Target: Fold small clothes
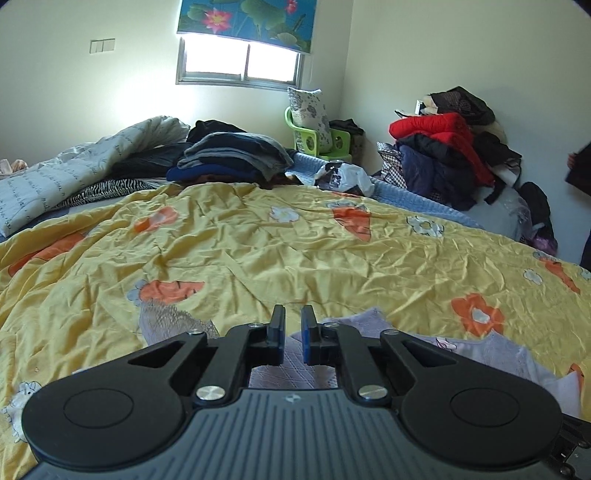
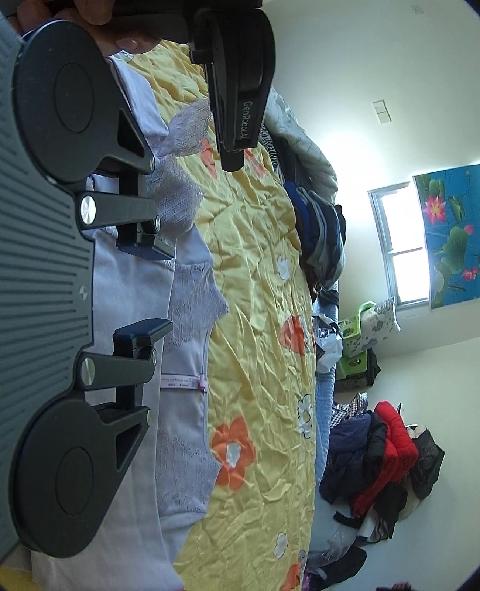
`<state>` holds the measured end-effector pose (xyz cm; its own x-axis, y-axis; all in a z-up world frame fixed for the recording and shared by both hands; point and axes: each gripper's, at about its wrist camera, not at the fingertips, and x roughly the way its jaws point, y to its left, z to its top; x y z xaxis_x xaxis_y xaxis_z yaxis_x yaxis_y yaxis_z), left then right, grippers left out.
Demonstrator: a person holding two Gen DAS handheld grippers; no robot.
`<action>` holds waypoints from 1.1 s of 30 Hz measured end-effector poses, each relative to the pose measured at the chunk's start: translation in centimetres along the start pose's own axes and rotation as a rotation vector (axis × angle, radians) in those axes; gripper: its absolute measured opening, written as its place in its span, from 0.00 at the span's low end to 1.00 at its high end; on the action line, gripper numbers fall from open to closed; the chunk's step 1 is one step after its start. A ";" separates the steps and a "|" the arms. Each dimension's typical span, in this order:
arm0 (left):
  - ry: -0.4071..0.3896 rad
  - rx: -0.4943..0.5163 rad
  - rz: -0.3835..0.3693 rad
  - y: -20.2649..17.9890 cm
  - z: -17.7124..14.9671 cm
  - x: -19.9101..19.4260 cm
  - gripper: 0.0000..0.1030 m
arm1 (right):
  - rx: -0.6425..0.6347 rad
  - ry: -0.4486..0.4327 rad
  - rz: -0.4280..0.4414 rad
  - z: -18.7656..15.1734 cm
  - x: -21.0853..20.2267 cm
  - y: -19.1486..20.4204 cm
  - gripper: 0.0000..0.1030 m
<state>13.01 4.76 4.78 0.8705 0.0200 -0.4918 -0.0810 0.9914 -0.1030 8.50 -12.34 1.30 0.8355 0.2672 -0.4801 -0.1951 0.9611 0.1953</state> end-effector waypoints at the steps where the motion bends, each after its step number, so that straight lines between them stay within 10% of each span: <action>1: 0.005 0.001 -0.003 -0.1 -0.1 0.1 0.09 | 0.004 0.000 -0.001 0.0 0.0 0.0 0.41; 12: 0.028 -0.016 0.141 9.1 -0.9 -1.3 0.10 | 0.070 0.114 0.257 -0.3 2.9 4.0 0.44; 20: 0.095 0.002 0.113 14.4 -3.8 -2.5 0.13 | 0.082 0.239 0.409 -0.8 6.8 9.9 0.48; 25: 0.032 0.015 0.090 14.6 -4.4 -3.6 0.82 | 0.124 0.315 0.325 -1.2 9.6 10.8 0.47; 28: -0.037 0.095 0.113 13.5 -4.4 -4.3 0.82 | 0.212 0.309 0.324 -1.4 11.2 10.4 0.45; 30: -0.045 0.151 0.107 12.6 -4.4 -4.4 0.82 | 0.238 0.302 0.298 -1.1 12.0 10.4 0.20; 33: -0.055 0.201 0.090 11.7 -4.6 -4.4 0.82 | 0.191 0.275 0.279 -0.5 12.3 11.0 0.10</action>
<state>5.96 15.69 1.72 0.8899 0.1110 -0.4425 -0.0659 0.9910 0.1163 16.37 1.61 -2.93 0.5916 0.5483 -0.5911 -0.2740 0.8263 0.4921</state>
